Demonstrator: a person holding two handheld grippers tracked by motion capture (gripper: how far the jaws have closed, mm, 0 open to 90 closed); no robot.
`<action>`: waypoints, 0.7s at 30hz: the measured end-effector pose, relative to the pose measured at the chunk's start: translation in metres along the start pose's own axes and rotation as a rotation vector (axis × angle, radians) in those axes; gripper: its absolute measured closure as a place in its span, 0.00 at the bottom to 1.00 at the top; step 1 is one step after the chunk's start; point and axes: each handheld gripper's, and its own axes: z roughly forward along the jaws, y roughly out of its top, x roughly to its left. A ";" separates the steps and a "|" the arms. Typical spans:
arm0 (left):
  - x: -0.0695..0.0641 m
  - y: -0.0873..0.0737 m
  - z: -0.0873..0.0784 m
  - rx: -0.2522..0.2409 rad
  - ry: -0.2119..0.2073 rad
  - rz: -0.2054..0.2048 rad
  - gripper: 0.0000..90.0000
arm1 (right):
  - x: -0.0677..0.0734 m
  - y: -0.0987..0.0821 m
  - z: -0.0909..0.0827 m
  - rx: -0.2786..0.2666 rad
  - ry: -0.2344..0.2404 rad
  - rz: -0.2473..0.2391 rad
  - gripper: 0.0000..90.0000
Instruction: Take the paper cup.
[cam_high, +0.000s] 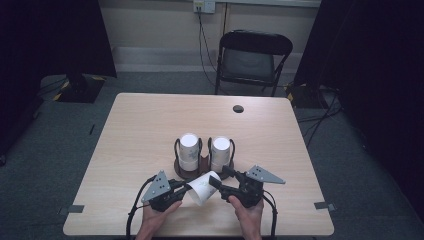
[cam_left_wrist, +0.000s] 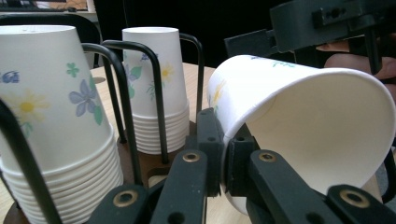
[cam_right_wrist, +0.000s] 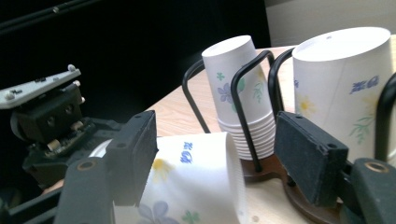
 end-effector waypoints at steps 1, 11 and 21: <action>0.001 0.001 0.000 0.009 0.003 0.000 0.97 | 0.000 0.000 -0.001 0.002 -0.004 -0.009 0.34; 0.007 0.007 -0.001 0.047 -0.012 -0.018 0.97 | 0.002 0.003 -0.011 0.025 -0.057 -0.102 0.39; 0.012 0.014 0.003 0.108 -0.033 -0.014 0.97 | 0.002 0.002 -0.019 0.065 -0.072 -0.184 0.36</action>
